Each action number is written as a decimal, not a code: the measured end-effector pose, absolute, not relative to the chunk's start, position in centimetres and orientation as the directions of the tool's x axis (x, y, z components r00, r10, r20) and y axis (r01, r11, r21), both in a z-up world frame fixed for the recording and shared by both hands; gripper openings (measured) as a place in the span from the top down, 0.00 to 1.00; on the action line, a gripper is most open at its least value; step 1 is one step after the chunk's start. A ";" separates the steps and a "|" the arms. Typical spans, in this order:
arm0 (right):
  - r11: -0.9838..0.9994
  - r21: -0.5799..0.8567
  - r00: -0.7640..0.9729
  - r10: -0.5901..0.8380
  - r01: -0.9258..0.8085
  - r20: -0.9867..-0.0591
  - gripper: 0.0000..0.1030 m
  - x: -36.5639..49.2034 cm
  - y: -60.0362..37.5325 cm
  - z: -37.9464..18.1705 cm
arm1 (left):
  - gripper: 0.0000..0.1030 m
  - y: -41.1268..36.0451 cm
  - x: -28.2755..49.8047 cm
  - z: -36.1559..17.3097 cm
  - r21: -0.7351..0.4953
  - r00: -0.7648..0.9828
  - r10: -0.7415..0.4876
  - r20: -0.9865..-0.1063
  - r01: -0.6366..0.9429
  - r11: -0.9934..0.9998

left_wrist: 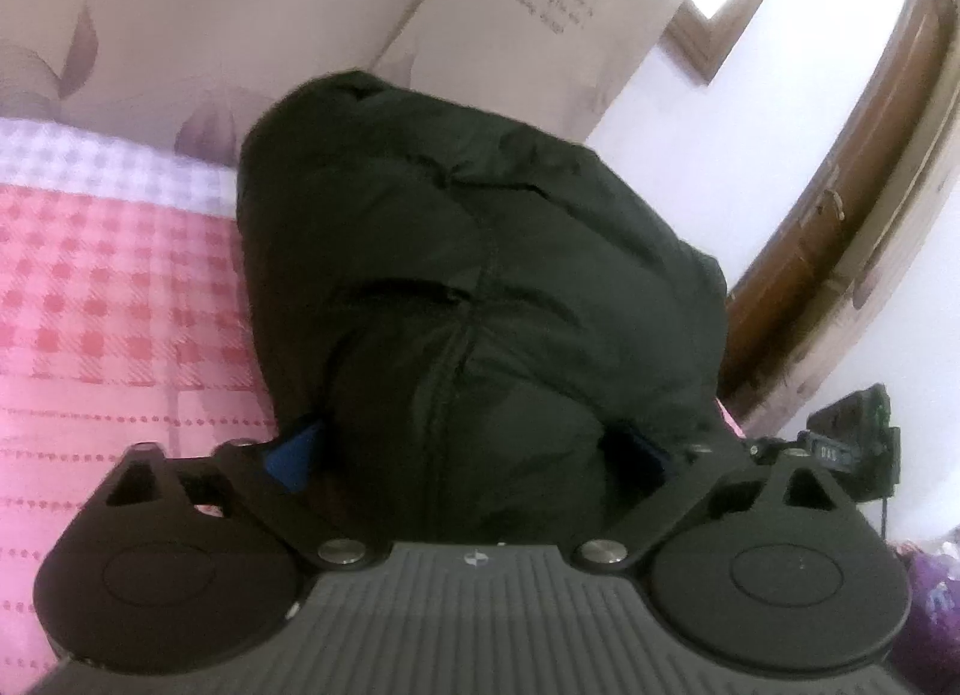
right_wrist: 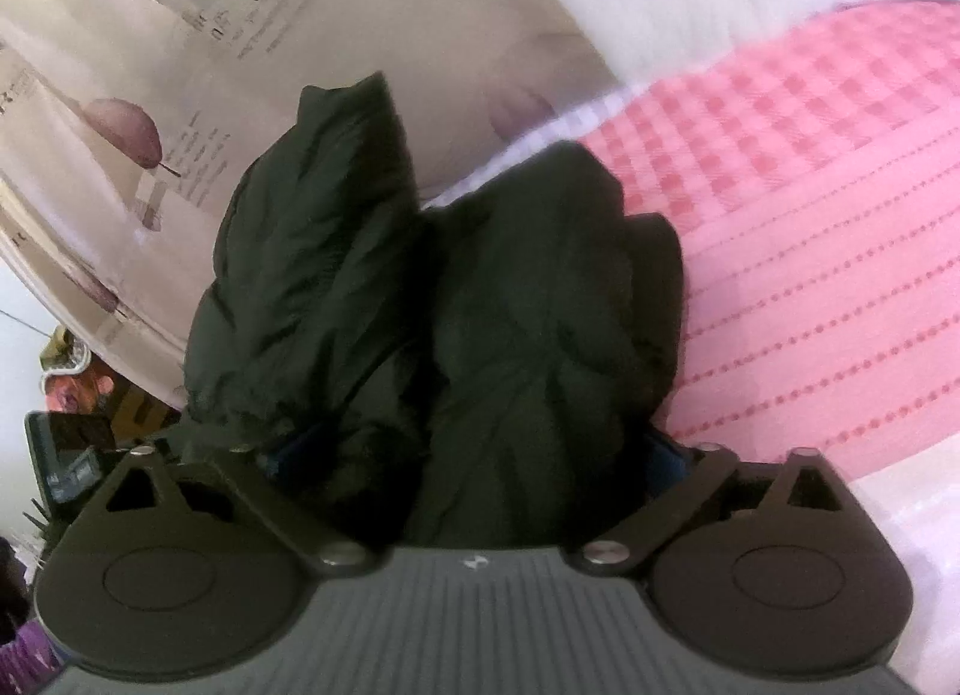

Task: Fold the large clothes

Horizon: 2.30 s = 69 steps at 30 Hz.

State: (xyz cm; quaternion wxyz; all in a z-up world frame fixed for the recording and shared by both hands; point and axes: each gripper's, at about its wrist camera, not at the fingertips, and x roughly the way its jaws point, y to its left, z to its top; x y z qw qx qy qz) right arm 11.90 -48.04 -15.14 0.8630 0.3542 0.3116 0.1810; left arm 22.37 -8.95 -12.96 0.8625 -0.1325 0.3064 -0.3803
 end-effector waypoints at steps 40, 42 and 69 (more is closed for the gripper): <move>0.942 0.329 0.949 0.154 -0.057 -0.274 0.03 -4.3 -30.0 -4.8 | 0.00 1.1 4.5 -6.6 -0.002 0.917 -0.273 -0.290 0.285 0.959; 0.958 0.277 0.972 0.128 -0.071 -0.195 0.00 -6.4 -28.8 -3.2 | 0.00 0.1 3.2 -5.6 0.066 0.946 -0.209 -0.247 0.231 0.971; 0.975 0.182 0.972 0.162 -0.130 -0.171 0.00 -13.0 -22.6 -2.4 | 0.00 -1.3 -5.1 -0.5 0.020 0.980 -0.112 -0.165 0.117 0.993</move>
